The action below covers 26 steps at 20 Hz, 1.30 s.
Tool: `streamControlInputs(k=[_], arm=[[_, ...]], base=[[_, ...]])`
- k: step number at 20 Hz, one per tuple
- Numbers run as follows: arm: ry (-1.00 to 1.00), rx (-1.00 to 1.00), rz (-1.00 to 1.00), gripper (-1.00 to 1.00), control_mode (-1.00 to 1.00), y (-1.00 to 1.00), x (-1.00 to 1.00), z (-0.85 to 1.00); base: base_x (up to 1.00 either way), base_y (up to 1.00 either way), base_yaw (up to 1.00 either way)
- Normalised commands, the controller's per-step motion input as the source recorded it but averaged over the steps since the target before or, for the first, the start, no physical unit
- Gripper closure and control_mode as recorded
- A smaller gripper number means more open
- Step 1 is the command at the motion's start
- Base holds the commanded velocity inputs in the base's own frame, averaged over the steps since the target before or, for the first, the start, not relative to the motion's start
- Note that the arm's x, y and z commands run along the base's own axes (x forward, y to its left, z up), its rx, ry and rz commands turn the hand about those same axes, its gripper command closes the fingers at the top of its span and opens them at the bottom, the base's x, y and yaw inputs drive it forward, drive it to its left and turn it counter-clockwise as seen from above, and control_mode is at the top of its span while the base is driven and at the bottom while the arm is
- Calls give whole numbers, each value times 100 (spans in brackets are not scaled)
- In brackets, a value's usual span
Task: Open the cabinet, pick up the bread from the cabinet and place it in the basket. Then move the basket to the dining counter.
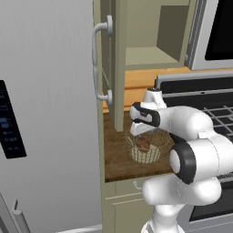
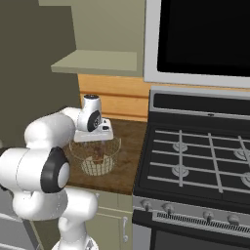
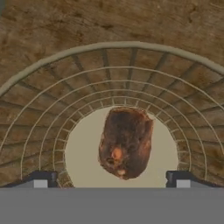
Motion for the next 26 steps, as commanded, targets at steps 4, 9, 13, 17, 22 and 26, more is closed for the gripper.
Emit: streamControlInputs(k=[4,9,13,17,22,26], arm=[[0,0,14,-100,-100,-16,-92,35],[0,0,26,-100,-100,-4,-100,8],[0,0,29,-100,-100,21,-48,3],[0,0,29,-100,-100,3,-21,10],[1,0,21,-100,-100,9,6,0],[4,0,4,-100,-100,29,45,0]], base=[[0,0,0],[0,0,0],[0,0,0],[0,0,0],[0,0,0],[0,0,0]])
